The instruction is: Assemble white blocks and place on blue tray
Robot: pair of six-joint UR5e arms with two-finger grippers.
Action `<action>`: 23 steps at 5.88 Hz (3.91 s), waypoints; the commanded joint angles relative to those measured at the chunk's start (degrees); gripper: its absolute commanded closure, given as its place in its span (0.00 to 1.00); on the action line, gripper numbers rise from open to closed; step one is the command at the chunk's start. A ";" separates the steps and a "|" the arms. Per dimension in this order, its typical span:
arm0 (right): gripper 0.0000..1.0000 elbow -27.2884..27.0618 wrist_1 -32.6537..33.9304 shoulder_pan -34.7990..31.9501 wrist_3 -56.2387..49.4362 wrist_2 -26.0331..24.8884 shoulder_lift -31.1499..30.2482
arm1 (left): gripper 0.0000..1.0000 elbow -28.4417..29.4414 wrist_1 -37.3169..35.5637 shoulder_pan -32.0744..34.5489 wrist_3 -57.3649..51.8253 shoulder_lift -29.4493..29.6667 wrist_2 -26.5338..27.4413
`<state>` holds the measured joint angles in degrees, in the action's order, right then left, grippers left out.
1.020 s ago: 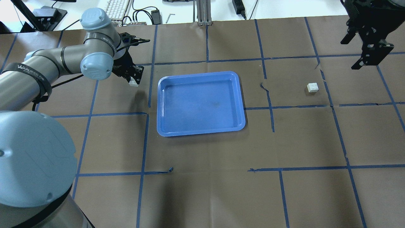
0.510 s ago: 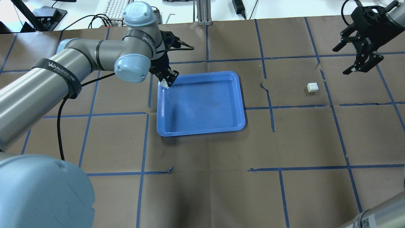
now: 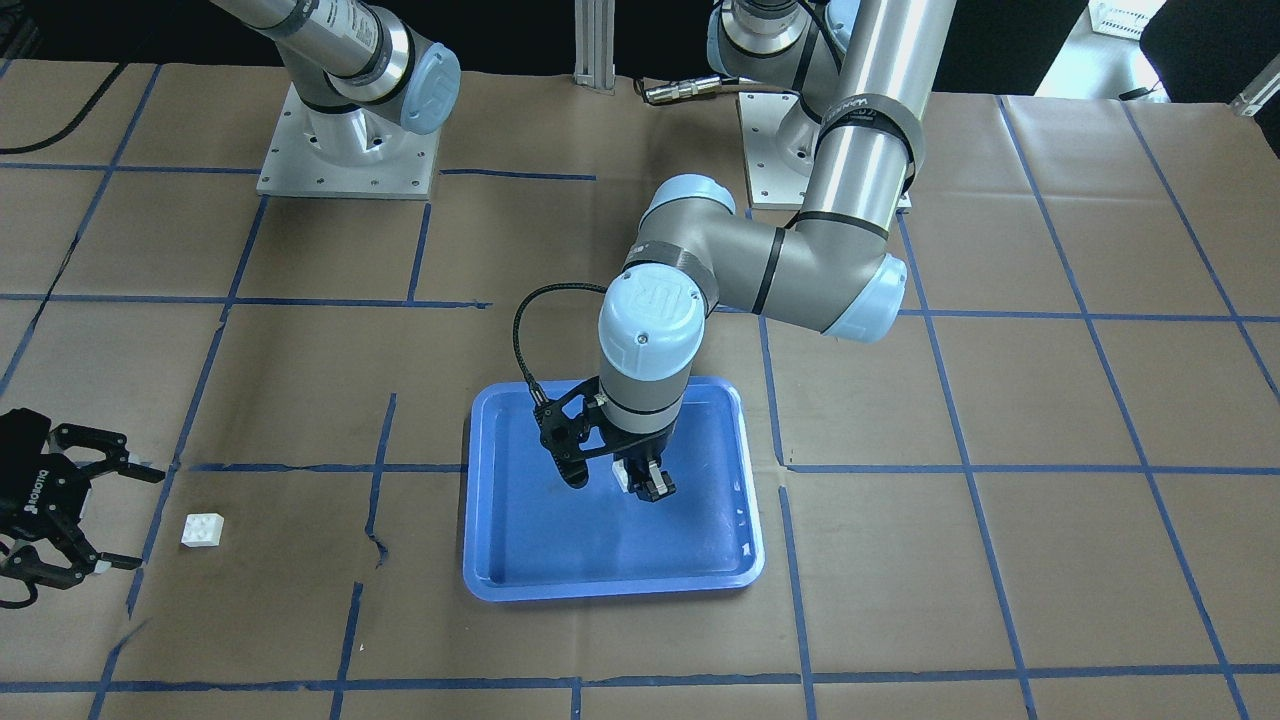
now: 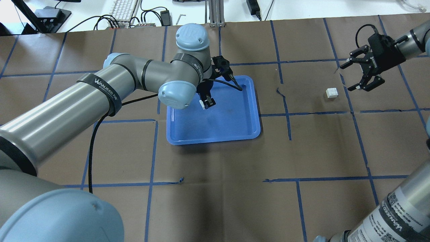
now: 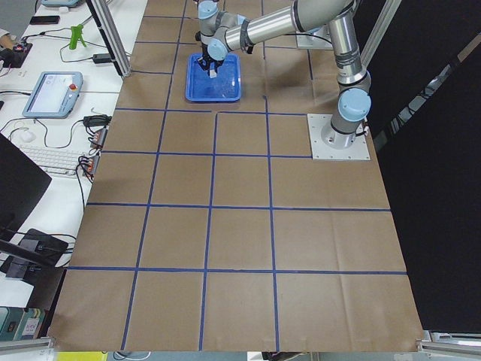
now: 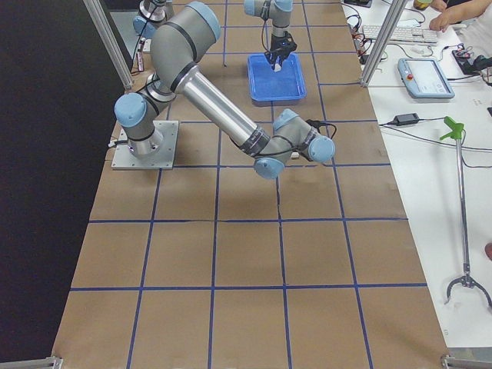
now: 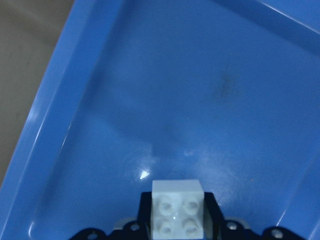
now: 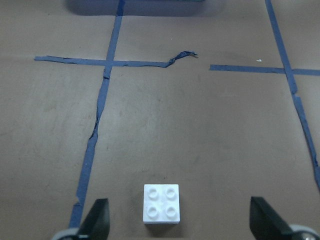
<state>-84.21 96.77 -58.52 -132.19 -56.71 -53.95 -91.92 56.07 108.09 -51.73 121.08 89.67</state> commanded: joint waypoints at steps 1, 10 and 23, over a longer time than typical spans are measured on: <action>0.00 -0.51 1.14 0.25 -1.14 0.99 3.57 | 0.97 -1.24 -3.23 0.28 -4.69 1.43 -0.11; 0.75 -1.48 1.49 0.25 -2.11 0.72 3.59 | 0.01 2.36 19.49 -3.22 21.15 -14.25 0.77; 0.74 -23.88 47.33 -32.86 45.16 13.11 -8.13 | 0.00 1.49 29.89 -16.22 47.07 -32.02 0.94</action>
<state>-106.77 138.49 -89.06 -90.15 -43.61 -64.35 -89.45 85.64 93.36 -4.68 90.94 90.53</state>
